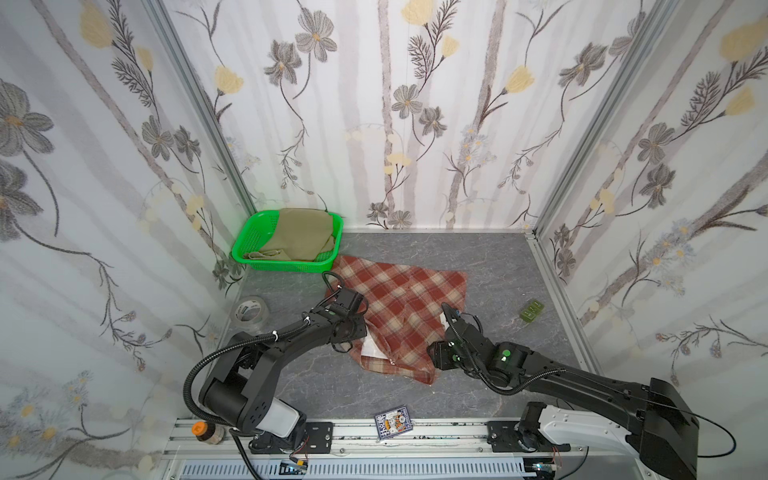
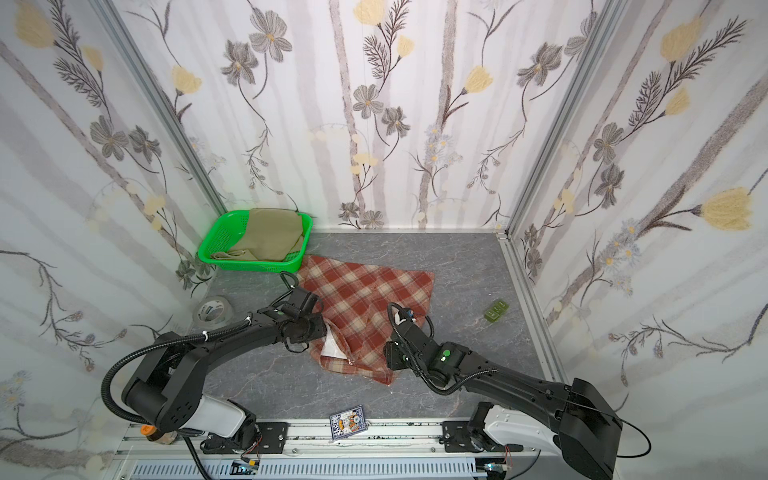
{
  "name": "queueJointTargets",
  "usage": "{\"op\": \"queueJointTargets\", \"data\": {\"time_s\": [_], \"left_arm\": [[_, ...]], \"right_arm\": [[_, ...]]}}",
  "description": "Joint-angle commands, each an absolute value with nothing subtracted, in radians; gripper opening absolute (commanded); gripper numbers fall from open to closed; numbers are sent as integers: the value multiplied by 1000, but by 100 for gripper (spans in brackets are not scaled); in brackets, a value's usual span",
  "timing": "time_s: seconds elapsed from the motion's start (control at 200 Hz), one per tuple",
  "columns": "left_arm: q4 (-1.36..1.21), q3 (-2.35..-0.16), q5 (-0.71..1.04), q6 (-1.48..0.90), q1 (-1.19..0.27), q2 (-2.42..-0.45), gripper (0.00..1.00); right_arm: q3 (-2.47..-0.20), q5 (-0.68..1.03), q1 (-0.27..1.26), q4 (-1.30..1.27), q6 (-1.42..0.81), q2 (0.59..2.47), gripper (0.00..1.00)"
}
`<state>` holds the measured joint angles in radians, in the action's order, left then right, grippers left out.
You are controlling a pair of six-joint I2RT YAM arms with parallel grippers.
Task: Fold and stack the skirts
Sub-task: 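Regrasp the near hem of the skirt with both grippers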
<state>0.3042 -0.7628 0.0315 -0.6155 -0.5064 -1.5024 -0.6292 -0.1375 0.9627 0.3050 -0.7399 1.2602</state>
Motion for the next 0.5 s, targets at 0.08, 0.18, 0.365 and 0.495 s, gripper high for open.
{"op": "queueJointTargets", "data": {"time_s": [0.08, 0.18, 0.365, 0.495], "left_arm": [[291, -783, 61, -561, -521, -1520, 49], [293, -782, 93, -533, -524, -1525, 50], [299, -774, 136, -509, -533, -1536, 51], [314, -767, 121, -506, -534, -1544, 54]], "right_arm": [[-627, -147, 962, 263, -747, 1264, 57], [-626, -147, 960, 261, -747, 1264, 57], [-626, -146, 960, 260, -750, 1267, 57], [-629, -144, 960, 256, -747, 1269, 58]]}}
